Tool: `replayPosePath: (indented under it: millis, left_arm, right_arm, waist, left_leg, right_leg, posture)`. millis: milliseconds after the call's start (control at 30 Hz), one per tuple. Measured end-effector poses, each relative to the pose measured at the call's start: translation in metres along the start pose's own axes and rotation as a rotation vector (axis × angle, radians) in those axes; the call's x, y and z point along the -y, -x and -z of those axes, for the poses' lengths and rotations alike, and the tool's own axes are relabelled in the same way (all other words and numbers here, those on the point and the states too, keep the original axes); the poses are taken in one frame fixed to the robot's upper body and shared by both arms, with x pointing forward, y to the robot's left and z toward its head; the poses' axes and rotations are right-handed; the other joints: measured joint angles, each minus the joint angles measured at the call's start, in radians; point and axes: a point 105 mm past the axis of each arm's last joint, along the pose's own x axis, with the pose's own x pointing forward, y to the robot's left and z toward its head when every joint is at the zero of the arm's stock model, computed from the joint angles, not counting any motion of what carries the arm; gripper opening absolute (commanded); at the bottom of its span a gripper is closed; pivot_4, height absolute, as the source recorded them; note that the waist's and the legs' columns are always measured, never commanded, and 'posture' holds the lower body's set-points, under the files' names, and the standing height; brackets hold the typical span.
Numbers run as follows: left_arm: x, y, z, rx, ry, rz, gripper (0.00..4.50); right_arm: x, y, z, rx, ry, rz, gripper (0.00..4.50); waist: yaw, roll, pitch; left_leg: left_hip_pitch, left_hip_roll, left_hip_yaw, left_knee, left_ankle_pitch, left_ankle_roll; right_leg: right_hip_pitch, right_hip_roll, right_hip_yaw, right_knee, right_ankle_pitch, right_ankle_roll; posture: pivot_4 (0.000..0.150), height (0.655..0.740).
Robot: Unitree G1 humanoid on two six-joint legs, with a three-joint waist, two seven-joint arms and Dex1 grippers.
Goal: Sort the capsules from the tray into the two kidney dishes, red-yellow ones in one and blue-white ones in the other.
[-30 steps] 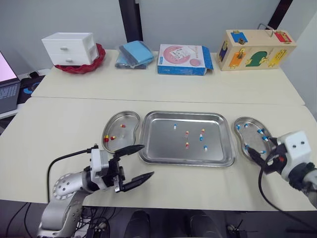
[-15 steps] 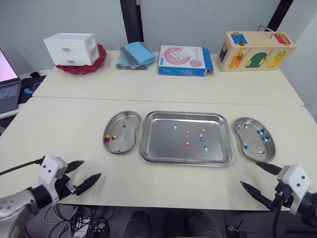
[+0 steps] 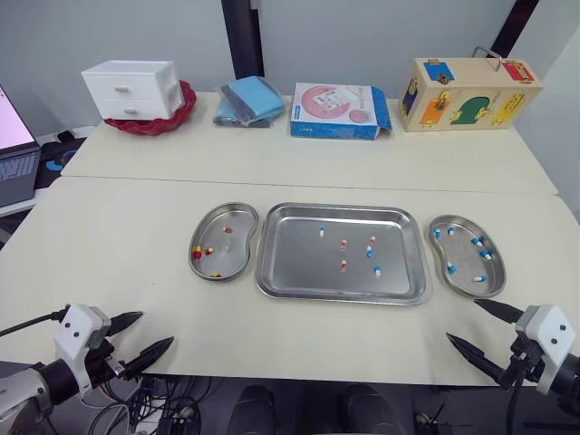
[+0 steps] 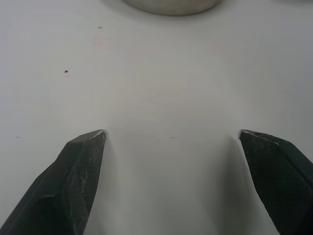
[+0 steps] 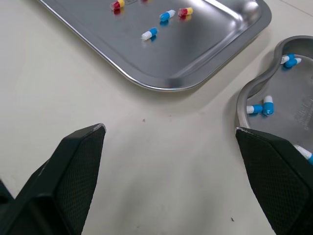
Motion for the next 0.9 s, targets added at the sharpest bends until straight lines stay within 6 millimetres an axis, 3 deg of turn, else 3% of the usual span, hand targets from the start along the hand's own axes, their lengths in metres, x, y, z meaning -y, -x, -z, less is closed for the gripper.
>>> replayPosePath:
  millis: [367, 567, 900]
  left_arm:
    - [0.078, -0.057, -0.070, 0.304, -0.065, 0.294, 4.50]
    - [0.083, -0.077, -0.088, 0.378, -0.112, 0.358, 4.50]
    - [0.083, -0.085, -0.076, 0.373, -0.133, 0.398, 4.50]
  right_arm:
    - [-0.016, 0.010, 0.009, -0.024, 0.004, -0.058, 4.46]
    - [-0.027, 0.008, 0.004, -0.004, 0.005, -0.073, 4.46]
    - [-0.052, -0.012, -0.028, 0.088, -0.009, -0.149, 4.46]
  waist:
    - [0.003, 0.000, -0.001]
    - [0.001, 0.001, -0.001]
    - [0.002, 0.001, -0.001]
  left_leg:
    - [0.001, 0.000, -0.001, 0.000, 0.000, 0.000]
    - [0.003, 0.000, -0.001, 0.000, 0.000, 0.000]
    - [0.004, 0.000, -0.001, 0.001, 0.000, 0.000]
  right_leg:
    - [0.002, 0.000, 0.000, 0.000, 0.000, 0.000]
    - [0.004, 0.000, 0.000, 0.000, 0.000, 0.000]
    - [0.005, 0.000, -0.001, 0.000, 0.000, 0.000]
  posture:
    - [0.150, 0.7302]
    - [0.150, 0.7302]
    - [0.150, 0.7302]
